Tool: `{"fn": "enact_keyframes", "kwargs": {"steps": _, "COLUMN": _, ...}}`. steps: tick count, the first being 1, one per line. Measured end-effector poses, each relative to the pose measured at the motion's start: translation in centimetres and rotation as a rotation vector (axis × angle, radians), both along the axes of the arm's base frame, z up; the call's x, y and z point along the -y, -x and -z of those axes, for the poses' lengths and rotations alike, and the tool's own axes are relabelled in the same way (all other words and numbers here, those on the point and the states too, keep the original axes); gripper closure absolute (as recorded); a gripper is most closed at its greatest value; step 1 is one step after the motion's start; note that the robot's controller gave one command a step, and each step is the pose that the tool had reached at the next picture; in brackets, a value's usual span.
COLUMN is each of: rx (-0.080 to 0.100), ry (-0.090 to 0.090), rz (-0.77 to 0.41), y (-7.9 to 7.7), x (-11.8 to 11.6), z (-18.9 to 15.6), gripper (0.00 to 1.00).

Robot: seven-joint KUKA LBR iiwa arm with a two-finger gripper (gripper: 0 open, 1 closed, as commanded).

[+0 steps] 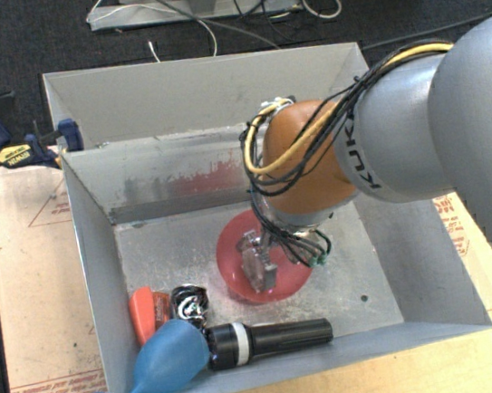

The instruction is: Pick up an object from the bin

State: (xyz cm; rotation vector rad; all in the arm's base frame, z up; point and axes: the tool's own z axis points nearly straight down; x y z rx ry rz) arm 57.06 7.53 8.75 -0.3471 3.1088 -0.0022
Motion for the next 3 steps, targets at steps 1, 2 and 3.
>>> {"fn": "enact_keyframes", "kwargs": {"steps": 1, "rx": 0.000, "ry": 0.000, "rz": 0.000, "y": 0.0, "x": 0.0, "z": 0.0, "gripper": 1.00}}
{"fn": "enact_keyframes", "kwargs": {"steps": 2, "rx": 0.007, "ry": -0.003, "rz": 0.002, "y": -0.2, "x": -1.4, "z": 1.0, "gripper": 1.00}}
{"fn": "enact_keyframes", "kwargs": {"steps": 3, "rx": 0.010, "ry": -0.002, "rz": 0.017, "y": -1.8, "x": -1.4, "z": 1.3, "gripper": 1.00}}
